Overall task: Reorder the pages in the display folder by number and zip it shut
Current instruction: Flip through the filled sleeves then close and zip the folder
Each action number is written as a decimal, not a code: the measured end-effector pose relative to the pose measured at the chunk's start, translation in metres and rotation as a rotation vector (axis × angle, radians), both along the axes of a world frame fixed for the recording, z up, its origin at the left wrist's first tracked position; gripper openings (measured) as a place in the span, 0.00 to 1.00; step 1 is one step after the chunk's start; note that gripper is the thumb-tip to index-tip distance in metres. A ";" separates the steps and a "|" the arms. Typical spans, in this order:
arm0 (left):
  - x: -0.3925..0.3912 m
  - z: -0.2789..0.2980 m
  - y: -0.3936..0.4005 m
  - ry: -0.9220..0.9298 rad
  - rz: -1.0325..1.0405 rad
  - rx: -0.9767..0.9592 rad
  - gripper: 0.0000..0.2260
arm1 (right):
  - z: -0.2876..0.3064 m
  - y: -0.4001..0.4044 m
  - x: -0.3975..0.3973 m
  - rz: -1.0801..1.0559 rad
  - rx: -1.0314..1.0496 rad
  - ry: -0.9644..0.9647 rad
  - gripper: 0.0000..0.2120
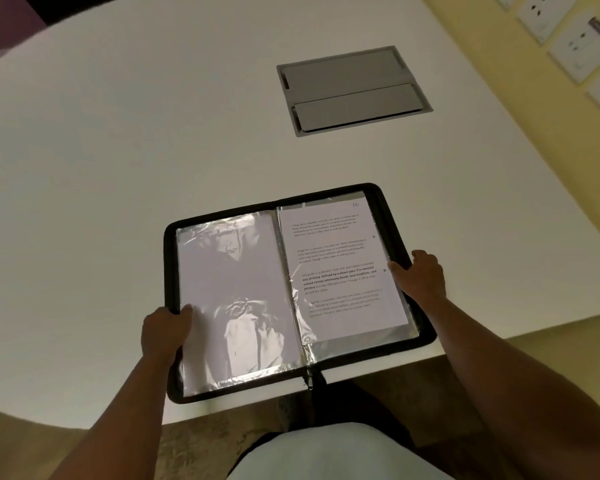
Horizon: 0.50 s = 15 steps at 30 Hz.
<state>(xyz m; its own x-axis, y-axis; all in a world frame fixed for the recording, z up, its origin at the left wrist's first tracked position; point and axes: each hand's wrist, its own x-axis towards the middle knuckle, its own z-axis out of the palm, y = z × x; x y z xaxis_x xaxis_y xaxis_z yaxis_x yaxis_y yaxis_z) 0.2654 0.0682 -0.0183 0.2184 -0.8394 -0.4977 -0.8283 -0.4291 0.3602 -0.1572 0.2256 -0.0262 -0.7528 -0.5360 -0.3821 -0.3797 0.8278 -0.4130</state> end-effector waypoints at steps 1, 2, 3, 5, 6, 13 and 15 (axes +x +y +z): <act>0.001 -0.001 0.002 0.019 0.024 -0.002 0.22 | 0.001 0.002 0.004 0.000 0.024 0.011 0.34; 0.002 -0.002 0.003 0.027 0.059 0.002 0.22 | 0.001 0.004 0.006 -0.009 0.048 0.012 0.33; 0.005 -0.005 0.004 0.023 0.096 0.018 0.23 | 0.001 0.005 0.008 -0.022 0.061 0.009 0.32; 0.011 -0.013 0.004 -0.029 0.135 0.049 0.26 | 0.000 0.006 0.008 -0.053 0.064 0.001 0.28; 0.014 -0.017 0.003 -0.053 0.145 0.061 0.25 | 0.000 0.006 0.008 -0.069 0.059 -0.004 0.26; 0.014 -0.014 -0.001 0.085 0.297 0.020 0.12 | -0.001 0.007 0.008 -0.110 -0.016 0.028 0.12; 0.015 -0.015 -0.004 0.139 0.331 -0.010 0.10 | 0.000 0.007 0.007 -0.110 -0.041 0.032 0.11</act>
